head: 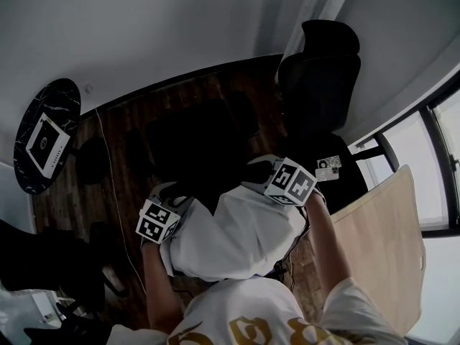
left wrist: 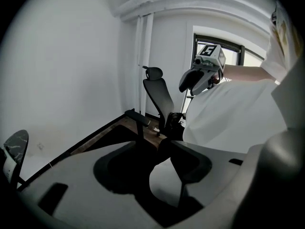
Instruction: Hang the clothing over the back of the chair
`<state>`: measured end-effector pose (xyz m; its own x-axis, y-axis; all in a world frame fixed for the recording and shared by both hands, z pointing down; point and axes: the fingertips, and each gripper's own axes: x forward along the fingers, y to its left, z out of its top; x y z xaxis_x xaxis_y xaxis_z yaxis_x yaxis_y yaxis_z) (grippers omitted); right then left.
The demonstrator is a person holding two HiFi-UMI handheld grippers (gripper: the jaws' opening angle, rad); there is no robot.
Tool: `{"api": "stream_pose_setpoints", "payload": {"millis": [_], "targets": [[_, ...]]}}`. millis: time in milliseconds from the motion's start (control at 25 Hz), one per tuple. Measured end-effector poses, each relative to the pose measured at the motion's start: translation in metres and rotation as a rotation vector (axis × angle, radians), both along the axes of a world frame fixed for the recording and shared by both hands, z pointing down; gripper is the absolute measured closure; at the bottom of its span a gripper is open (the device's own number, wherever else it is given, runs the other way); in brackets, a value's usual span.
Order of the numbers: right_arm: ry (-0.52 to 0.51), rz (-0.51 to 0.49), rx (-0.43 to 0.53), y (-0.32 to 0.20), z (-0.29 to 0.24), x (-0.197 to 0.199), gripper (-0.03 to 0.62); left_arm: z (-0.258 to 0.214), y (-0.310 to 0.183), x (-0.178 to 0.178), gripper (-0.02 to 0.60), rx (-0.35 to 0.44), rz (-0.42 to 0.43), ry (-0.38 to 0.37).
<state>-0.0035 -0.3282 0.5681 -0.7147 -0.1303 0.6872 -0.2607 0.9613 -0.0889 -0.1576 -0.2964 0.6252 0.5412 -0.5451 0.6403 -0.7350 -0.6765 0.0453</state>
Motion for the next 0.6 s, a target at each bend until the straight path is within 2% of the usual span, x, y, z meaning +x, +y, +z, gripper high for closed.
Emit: {"api": "stream_pose_setpoints", "payload": {"millis": [80, 160, 320, 440, 520, 600], "targets": [[0.007, 0.010, 0.021, 0.000, -0.003, 0.003, 0.421, -0.007, -0.003, -0.002, 0.353, 0.043, -0.014, -0.017], [-0.020, 0.031, 0.059, -0.001, -0.016, 0.003, 0.457, -0.024, -0.008, -0.006, 0.351, 0.110, -0.051, -0.009], [-0.092, 0.094, 0.132, -0.004, -0.051, 0.005, 0.486, -0.056, -0.013, -0.010, 0.358, 0.186, -0.115, 0.059], [-0.138, 0.147, 0.175, 0.000, -0.081, 0.007, 0.507, -0.086, -0.014, -0.017, 0.426, 0.254, -0.172, 0.095], [-0.175, 0.205, 0.224, 0.004, -0.101, 0.011, 0.566, -0.105, -0.009, -0.020, 0.426, 0.284, -0.193, 0.129], [-0.220, 0.276, 0.275, 0.008, -0.121, 0.017, 0.578, -0.122, -0.002, -0.020, 0.430, 0.307, -0.196, 0.149]]}}
